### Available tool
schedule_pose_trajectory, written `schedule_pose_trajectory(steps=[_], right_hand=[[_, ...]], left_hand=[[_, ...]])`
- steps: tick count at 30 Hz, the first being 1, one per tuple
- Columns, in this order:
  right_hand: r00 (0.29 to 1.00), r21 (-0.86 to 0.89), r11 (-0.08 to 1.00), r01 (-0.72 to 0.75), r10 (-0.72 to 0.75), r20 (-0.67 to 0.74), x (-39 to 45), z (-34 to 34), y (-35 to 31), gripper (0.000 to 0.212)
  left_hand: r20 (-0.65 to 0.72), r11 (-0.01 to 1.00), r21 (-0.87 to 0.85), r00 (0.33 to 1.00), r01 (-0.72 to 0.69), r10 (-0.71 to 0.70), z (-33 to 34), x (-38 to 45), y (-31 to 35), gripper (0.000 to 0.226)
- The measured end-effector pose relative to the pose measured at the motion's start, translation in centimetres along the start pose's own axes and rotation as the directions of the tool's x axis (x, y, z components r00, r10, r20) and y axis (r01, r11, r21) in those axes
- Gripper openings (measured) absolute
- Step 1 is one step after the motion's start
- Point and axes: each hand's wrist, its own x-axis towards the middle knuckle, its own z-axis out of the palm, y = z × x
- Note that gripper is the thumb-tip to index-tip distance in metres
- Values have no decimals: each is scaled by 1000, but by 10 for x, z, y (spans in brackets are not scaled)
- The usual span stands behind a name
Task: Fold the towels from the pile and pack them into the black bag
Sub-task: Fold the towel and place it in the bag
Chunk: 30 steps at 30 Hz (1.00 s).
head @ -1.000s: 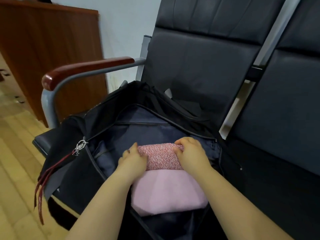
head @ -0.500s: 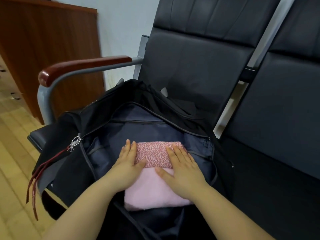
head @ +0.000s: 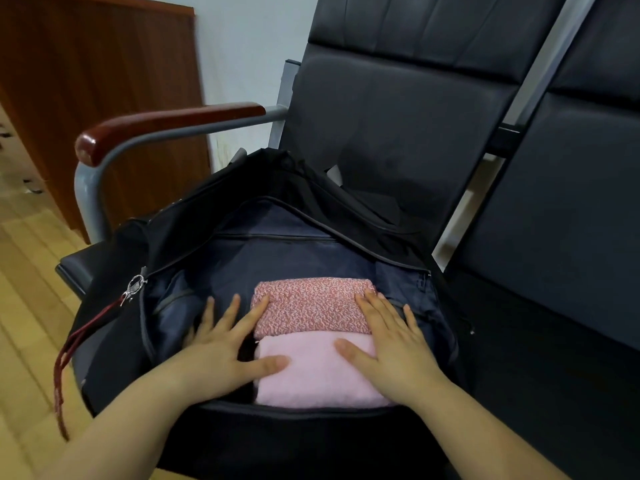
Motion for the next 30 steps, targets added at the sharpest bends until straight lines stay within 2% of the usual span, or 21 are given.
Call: schedule_pose_trajectory(steps=[4,7,9,11,14,21,24,30], right_hand=[[1000,2,1000,-16,16,5,1,2,0,125],[1000,-1,1000,-25,25,8,0,1,-1,127],[1000,-16,1000,-25,26,12,-1,0,-2,128],[1000,-33,999,-10,11,12,-3,-2,-4,127],[1000,-56,998,18,-18,9,-6,-4,-6,123],[999,-66,997,29,-27,29,-13,-7,1,118],[999,-62,998,25,-23,25,-16,-8,1,121],[1000,-97,995,25,-23,20,-14,-7,1,117]], left_hand=[[-2,997,42,997,72,-71,-13,-10,-7,144],[-18,998,-43,999,43,-44,-21,-17,-11,152],[-47,994,-107,998,-37,32,-21,-19,-8,148],[-120,983,-98,983,-153,140,-16,-20,2,133],[-151,970,108,960,-220,234,0,-13,15,115],[-173,939,327,970,-109,172,10,-22,-10,109],[-178,937,333,969,-107,174,8,-28,-12,113],[-10,942,328,997,-74,82,-6,-28,0,136]])
